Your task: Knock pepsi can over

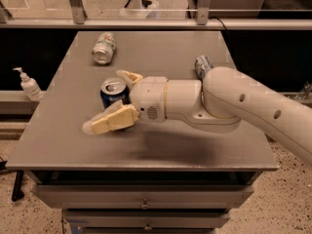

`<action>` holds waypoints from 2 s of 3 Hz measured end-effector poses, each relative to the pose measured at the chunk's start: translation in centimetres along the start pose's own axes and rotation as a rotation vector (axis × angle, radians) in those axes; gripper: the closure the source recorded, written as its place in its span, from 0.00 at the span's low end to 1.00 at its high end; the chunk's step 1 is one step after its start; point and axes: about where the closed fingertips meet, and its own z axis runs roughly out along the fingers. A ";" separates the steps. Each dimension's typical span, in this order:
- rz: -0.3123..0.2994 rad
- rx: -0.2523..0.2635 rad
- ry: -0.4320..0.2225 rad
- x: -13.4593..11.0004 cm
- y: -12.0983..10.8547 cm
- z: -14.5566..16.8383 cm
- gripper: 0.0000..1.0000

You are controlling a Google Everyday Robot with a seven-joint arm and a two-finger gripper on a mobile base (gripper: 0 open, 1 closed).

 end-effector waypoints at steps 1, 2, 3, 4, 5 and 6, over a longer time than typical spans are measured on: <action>0.016 0.008 -0.009 1.5 -0.2 0.3 0.00; 0.027 0.023 -0.013 2.5 -0.6 0.1 0.18; 0.031 0.035 -0.016 3.0 -1.1 -0.4 0.42; 0.027 0.040 -0.016 2.9 -1.4 -0.9 0.64; 0.007 0.043 0.009 2.4 -2.2 -1.7 0.88; -0.056 0.036 0.071 1.4 -3.6 -2.8 1.00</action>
Offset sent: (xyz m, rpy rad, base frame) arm 0.0112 -0.0123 -0.0404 0.0239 0.0361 -0.0560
